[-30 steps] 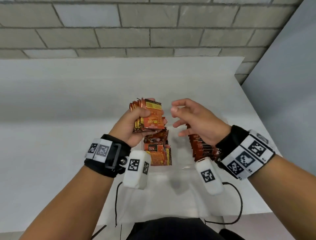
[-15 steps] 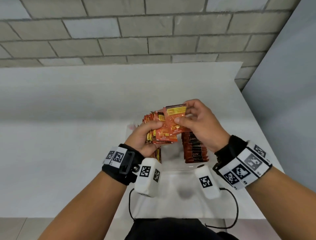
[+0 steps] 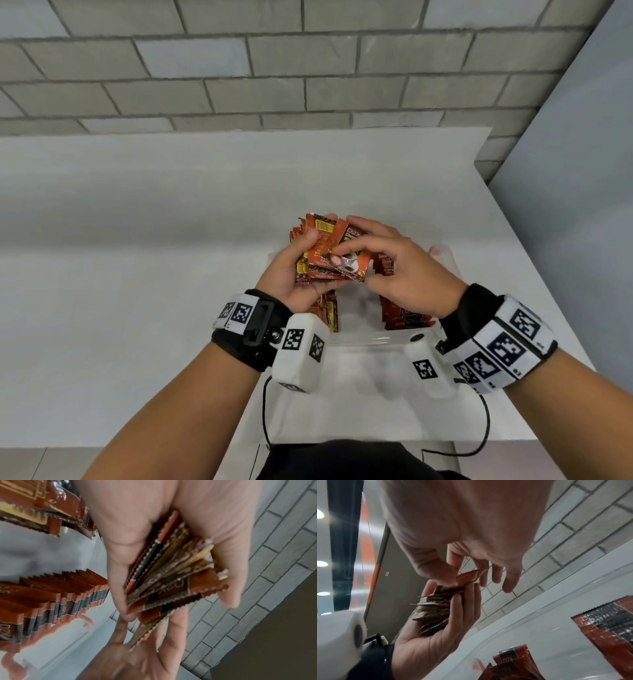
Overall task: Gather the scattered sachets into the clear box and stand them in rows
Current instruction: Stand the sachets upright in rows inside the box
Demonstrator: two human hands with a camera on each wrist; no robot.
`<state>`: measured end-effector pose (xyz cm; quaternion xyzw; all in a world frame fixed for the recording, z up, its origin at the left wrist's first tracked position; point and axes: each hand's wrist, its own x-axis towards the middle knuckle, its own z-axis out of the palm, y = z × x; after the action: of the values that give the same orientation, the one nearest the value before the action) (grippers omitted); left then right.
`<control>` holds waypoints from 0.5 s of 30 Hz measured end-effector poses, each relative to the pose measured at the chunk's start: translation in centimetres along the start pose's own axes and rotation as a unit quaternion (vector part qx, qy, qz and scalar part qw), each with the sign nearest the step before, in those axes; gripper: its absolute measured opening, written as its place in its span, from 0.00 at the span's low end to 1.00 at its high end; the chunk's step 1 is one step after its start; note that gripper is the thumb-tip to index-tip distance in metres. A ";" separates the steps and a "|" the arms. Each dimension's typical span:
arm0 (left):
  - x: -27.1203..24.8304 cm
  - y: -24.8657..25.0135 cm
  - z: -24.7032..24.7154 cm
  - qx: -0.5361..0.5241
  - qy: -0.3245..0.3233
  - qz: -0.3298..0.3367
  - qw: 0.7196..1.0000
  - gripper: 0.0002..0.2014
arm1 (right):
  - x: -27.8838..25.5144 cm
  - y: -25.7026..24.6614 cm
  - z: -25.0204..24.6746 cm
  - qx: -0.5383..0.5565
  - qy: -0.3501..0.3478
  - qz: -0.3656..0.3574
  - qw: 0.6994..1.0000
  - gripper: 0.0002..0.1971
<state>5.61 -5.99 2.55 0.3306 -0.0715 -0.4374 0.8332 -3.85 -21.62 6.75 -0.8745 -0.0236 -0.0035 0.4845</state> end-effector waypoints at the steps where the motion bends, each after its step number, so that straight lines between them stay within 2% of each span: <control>1: 0.0 0.1 -0.3 0.006 -0.012 -0.003 1.000 0.32 | 0.0 0.0 0.0 -0.012 -0.017 0.005 1.000 0.31; 3: -0.1 0.1 -0.4 0.030 -0.023 -0.007 0.999 0.35 | 0.0 0.1 0.1 -0.015 -0.055 0.005 0.998 0.31; 5: -0.2 0.1 -0.4 0.035 -0.023 -0.008 0.999 0.38 | 0.0 0.1 0.3 0.016 -0.057 -0.003 0.998 0.26; 7: -0.1 0.1 -0.3 0.029 -0.022 0.004 0.999 0.35 | 0.4 -0.1 0.5 0.081 0.020 0.004 0.997 0.18; 9: 0.1 0.2 -0.3 0.027 -0.009 0.015 0.999 0.33 | 0.9 -0.2 0.4 0.126 0.139 0.053 0.981 0.13; 10: 0.2 0.3 -0.3 0.030 -0.003 0.017 0.999 0.33 | 1.1 -0.3 0.2 0.120 0.172 0.083 0.974 0.12; 12: 0.3 0.6 -0.3 0.041 0.000 0.019 0.999 0.33 | 1.6 -0.4 -0.3 0.088 0.162 0.128 0.975 0.11; 15: 0.4 1.1 -0.4 0.049 -0.003 0.029 0.998 0.33 | 2.2 -1.0 -1.3 0.067 0.106 0.129 0.984 0.04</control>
<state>6.73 -5.68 2.86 0.3673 -0.1047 -0.4097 0.8284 -1.68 -22.14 8.39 -0.8304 0.1410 -0.0324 0.5381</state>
